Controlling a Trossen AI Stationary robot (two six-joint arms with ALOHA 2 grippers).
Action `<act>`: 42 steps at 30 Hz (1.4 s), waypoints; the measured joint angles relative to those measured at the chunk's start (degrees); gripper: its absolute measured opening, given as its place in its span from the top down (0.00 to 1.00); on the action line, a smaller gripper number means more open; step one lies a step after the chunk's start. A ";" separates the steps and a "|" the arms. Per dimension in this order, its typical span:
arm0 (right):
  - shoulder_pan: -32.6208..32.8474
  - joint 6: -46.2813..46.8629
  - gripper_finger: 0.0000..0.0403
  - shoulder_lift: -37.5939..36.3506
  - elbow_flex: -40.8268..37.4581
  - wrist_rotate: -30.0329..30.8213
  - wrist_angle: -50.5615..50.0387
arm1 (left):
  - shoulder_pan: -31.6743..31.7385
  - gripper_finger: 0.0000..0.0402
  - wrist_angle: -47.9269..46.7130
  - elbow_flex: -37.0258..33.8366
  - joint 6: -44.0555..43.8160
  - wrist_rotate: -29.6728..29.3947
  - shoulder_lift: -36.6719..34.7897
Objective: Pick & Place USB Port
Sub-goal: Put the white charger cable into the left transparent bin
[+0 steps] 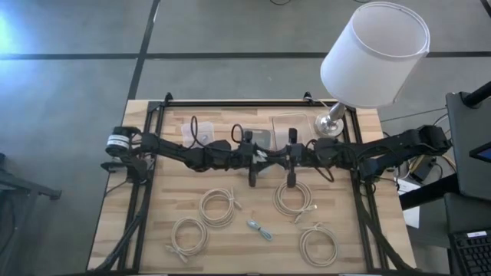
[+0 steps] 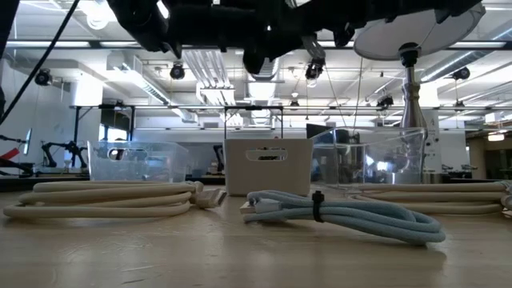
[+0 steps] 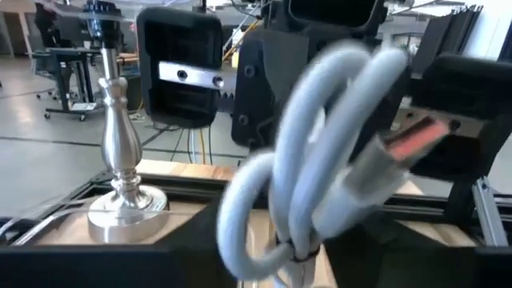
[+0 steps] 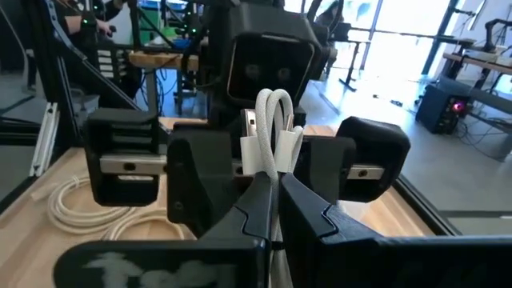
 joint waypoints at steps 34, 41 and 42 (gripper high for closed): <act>0.02 -7.52 0.97 -1.40 0.16 0.00 -6.63 | 0.04 0.93 -9.22 -0.05 -0.31 0.02 -0.68; 0.02 -10.34 0.97 -1.30 0.17 -0.27 -5.03 | 0.04 0.91 -9.11 -0.05 -0.31 0.02 -0.91; 0.02 -9.82 0.97 -1.30 0.17 -0.26 -4.98 | 0.04 0.91 -9.11 -0.05 -0.31 0.02 -0.94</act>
